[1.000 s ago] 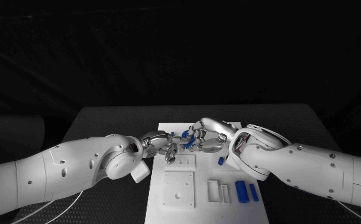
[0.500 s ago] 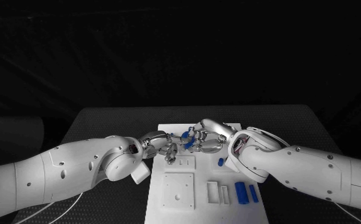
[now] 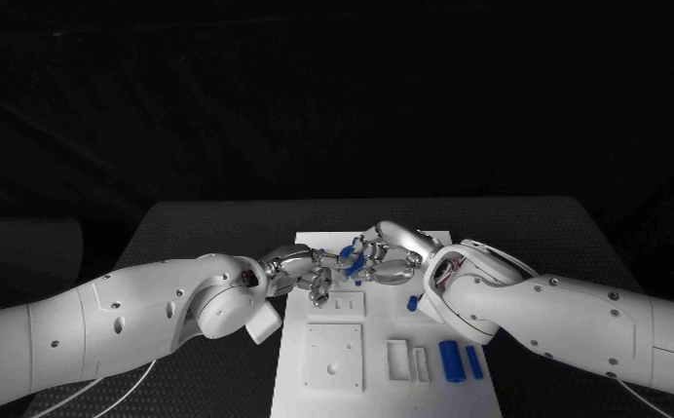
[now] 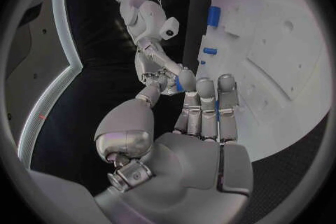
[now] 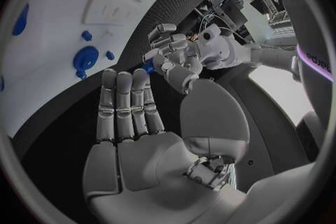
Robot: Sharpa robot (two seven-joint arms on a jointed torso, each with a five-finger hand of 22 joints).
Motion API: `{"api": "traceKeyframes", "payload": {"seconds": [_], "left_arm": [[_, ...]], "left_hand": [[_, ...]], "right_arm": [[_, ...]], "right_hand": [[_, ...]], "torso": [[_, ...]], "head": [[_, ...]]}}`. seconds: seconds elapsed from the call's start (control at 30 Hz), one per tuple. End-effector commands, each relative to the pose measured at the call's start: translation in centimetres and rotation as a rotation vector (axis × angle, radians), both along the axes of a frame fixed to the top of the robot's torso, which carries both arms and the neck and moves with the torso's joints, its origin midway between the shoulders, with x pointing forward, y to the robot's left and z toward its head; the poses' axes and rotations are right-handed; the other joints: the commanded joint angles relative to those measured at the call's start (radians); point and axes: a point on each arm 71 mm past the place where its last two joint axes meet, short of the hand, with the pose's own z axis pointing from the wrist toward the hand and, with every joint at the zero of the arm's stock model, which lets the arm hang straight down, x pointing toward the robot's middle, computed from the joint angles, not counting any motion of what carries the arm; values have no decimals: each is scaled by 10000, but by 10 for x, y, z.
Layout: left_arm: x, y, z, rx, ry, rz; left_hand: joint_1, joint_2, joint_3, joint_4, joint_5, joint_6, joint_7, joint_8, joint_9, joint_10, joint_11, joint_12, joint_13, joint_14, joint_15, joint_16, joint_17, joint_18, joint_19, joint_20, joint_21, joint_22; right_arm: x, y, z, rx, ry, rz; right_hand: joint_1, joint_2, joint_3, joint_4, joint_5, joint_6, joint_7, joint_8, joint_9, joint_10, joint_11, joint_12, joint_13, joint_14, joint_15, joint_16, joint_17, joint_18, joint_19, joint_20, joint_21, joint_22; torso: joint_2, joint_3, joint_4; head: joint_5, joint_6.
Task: Assemble the parts on the task board
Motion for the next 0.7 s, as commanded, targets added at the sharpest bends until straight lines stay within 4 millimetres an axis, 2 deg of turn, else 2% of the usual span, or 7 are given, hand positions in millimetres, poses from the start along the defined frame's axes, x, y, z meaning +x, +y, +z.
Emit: {"api": "traceKeyframes", "payload": {"seconds": [0.03,0.47,0.7], "left_arm": [[1,-1,2,-201,-46,120],[1,-2,2,-233,-23,154],[1,-3,2,-227,-15,147]], "left_hand": [[4,84,42,-10,-39,-2,16,-54,-18,16,55,53,-13,7,49,49,-16,-64,-59,-1171,60,194],[40,177,55,-70,-50,-15,35,-107,-193,21,72,67,-27,7,65,64,-24,-52,-62,-1151,77,193],[174,335,124,-158,-73,34,37,-110,-340,26,75,74,-45,7,70,77,-33,-36,-64,-1141,95,193]], "right_arm": [[-1,1,0,139,48,-114],[-3,5,-1,124,156,-25],[-3,6,-1,141,195,-139]], "right_hand": [[-22,76,67,17,39,204,-114,145,267,148,-81,-19,17,72,26,69,-17,-12,65,-27,59,-15],[-45,76,93,-3,43,215,-117,138,267,162,-85,-27,20,86,21,69,-23,-12,74,-32,68,-21],[-56,74,102,-13,46,221,-119,136,268,168,-86,-30,23,91,19,69,-25,-12,77,-33,72,-24]], "torso": [[1,6,1],[-1,7,0],[1,4,-3]], "head": [[-6,8],[18,7],[18,10]]}}
